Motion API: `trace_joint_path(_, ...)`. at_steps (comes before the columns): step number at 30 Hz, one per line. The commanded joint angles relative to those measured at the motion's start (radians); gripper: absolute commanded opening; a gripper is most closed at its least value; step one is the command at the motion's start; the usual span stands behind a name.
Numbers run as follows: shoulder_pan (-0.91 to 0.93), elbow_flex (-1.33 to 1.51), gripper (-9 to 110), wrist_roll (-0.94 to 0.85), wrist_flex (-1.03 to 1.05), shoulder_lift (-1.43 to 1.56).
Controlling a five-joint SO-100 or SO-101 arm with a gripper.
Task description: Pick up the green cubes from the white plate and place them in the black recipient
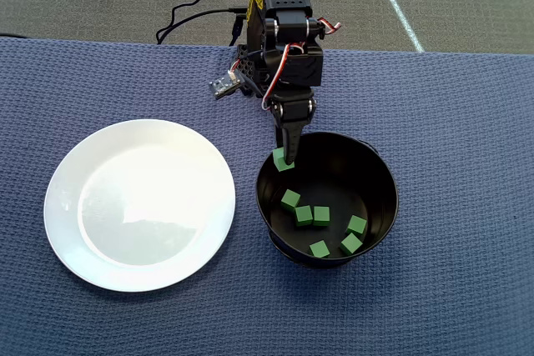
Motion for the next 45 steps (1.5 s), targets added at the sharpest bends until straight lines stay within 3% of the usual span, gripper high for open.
trace_joint_path(1,-0.014,-0.130,0,0.029,-0.017,-0.117)
trace_joint_path(7,-0.066,-0.199,0,0.025,-0.018,-0.210)
trace_joint_path(8,-0.066,-0.202,4,0.035,-0.020,-0.210)
trace_joint_path(10,-0.080,-0.198,27,0.014,-0.008,-0.196)
trace_joint_path(13,-0.089,-0.192,35,0.012,0.012,-0.164)
trace_joint_path(16,-0.091,-0.189,33,-0.002,0.026,-0.130)
trace_joint_path(17,-0.089,-0.184,27,-0.002,0.031,-0.110)
trace_joint_path(19,-0.060,-0.163,2,0.026,0.037,-0.040)
trace_joint_path(20,-0.037,-0.150,0,0.031,0.049,0.008)
trace_joint_path(29,0.192,0.126,0,-0.048,0.179,0.454)
trace_joint_path(37,0.241,0.388,0,0.026,0.302,0.793)
trace_joint_path(45,0.333,0.560,0,0.021,0.242,0.877)
